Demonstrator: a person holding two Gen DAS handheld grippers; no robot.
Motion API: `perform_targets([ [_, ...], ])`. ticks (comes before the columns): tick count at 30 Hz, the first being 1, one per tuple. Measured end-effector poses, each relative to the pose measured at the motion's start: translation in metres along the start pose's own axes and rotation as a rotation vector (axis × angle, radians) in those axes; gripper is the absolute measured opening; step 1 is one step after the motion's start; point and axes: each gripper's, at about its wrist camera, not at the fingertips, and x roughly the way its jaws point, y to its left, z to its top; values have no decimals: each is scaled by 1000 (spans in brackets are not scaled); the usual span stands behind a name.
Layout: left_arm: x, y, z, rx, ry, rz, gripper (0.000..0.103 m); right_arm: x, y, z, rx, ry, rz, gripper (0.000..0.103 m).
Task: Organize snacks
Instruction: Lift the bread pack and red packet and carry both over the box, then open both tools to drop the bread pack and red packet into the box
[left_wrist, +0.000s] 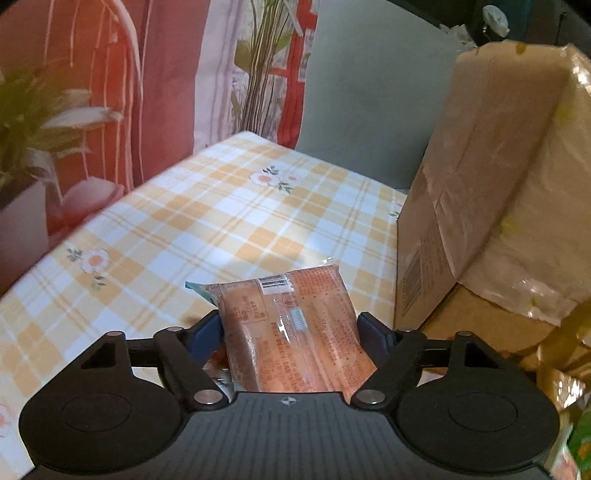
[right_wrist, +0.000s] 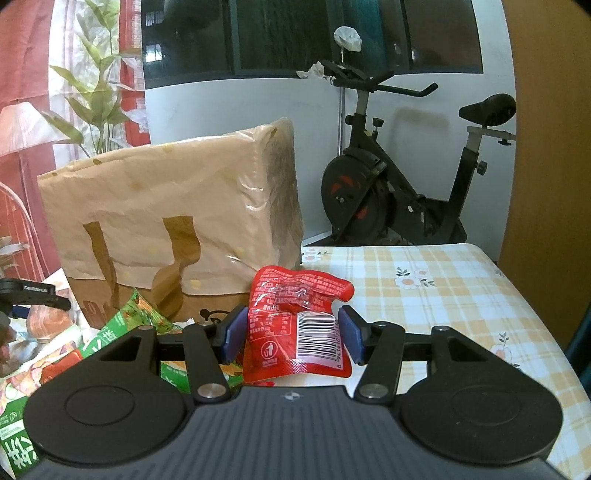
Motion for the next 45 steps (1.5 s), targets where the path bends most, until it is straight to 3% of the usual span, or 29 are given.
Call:
perform_targets([
  [5,-29,15,-2,-17,-29,-35,77,-4,0,0,5,-13,3,56],
  [11,-88,17,5,20,-130,-100,77,-14,3,8,4,-51,19,56],
  [18,-152,-9,27,115,-265,-211,77,-34,6,34,-15,-145,39,56],
  [24,-184,-53,54,175,-357,-331,77,-44,17,65,-46,-226,75,56],
  [28,-180,-89,73,220,-386,-383,77,-37,30,89,-84,-263,105,56],
  [33,-141,-131,100,230,-348,-402,77,-5,48,118,-127,-277,131,56],
  [41,-77,-164,118,251,-268,-374,77,62,63,139,-139,-174,136,57],
  [45,-75,-158,118,257,-258,-354,85,74,59,136,-113,-108,158,66],
])
